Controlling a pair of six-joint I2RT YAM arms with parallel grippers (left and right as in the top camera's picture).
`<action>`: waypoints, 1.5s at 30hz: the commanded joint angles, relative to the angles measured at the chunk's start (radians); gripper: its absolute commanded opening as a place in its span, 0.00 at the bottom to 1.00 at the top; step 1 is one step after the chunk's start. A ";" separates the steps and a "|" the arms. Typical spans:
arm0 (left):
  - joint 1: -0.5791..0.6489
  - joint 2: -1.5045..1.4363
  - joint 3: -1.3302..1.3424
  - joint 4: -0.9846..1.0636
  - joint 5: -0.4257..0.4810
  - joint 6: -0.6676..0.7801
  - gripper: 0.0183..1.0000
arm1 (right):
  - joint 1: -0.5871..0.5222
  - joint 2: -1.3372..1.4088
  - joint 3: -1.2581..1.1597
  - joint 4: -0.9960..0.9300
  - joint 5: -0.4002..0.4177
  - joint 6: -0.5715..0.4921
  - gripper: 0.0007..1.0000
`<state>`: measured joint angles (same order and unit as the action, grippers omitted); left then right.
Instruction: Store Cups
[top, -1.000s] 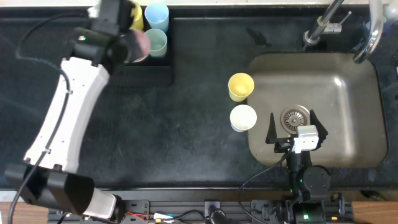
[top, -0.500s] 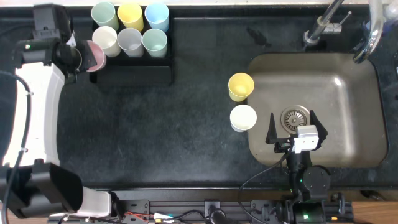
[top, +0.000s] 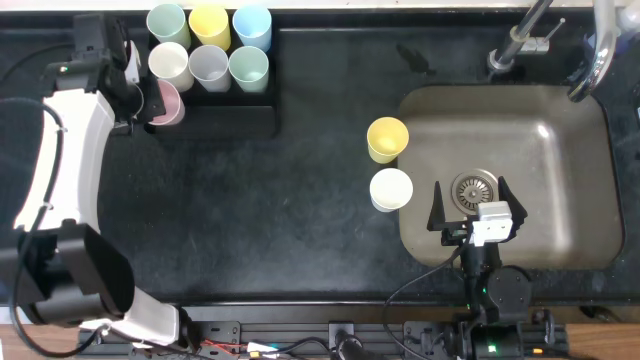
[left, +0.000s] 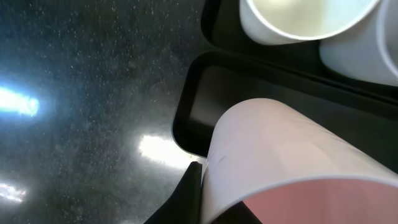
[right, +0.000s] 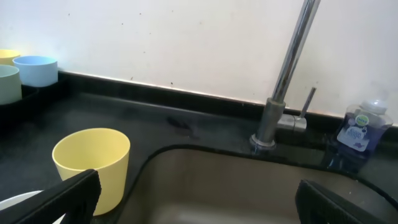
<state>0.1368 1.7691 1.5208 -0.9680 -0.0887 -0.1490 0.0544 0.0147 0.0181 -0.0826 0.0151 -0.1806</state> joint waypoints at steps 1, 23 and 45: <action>0.026 0.043 -0.012 0.018 0.010 0.023 0.02 | 0.007 -0.011 -0.013 0.005 0.004 0.000 1.00; 0.072 0.174 -0.012 0.078 0.121 0.071 0.02 | 0.007 -0.011 -0.013 0.005 0.004 0.000 1.00; 0.072 0.220 -0.012 0.106 0.122 0.063 0.23 | 0.007 -0.011 -0.013 0.005 0.004 0.000 1.00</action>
<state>0.2073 1.9530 1.5131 -0.8642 0.0231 -0.0948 0.0540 0.0147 0.0181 -0.0822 0.0151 -0.1806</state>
